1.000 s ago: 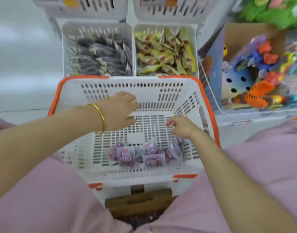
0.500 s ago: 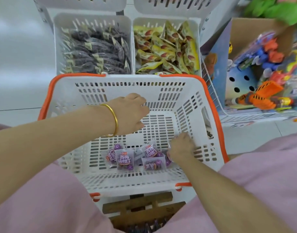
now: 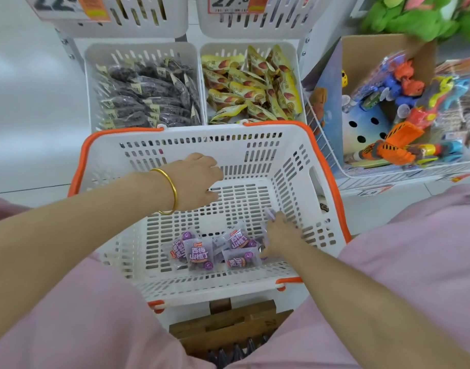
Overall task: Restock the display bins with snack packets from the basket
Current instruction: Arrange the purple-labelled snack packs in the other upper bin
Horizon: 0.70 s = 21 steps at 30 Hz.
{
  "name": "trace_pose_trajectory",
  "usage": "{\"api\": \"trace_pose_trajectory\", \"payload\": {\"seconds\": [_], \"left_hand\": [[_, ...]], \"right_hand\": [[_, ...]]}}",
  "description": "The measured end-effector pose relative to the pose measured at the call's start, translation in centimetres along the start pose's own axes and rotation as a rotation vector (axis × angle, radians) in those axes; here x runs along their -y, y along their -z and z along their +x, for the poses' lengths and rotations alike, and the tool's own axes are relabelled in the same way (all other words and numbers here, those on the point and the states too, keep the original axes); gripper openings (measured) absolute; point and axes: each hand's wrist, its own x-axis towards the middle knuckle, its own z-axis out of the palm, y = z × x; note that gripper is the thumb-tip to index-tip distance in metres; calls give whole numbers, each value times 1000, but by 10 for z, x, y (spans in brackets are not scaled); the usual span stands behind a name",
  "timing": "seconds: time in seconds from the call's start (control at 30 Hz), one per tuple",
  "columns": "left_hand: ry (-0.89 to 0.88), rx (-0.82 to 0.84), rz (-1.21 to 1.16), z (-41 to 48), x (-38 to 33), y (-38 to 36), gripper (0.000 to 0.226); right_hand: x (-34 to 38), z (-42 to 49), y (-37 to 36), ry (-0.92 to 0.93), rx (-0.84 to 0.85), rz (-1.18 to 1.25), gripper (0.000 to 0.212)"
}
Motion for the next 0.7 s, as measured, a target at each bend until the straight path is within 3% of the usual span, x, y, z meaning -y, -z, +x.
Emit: {"api": "trace_pose_trajectory", "payload": {"seconds": [0.2,0.37,0.47,0.57,0.63,0.7], "left_hand": [[-10,14,9,-5,5,-6,49],[22,9,-119,-5,6,-3,54],[87,-19,-410,-4,1,2,67],[150,-135,-867,-2,-4,12,77],[191,-240,-1080,-2,-3,19,73],[200,-329,-1129,-4,4,26,59]], "right_hand": [[-11,2,17,29,-109,255,40],[-14,-26,76,149,-259,643,17],[-7,-54,125,374,-283,895,22],[-3,-83,166,516,-236,1173,18],[-3,-96,186,578,-213,1261,15],[-3,-106,201,602,-179,1312,19]]}}
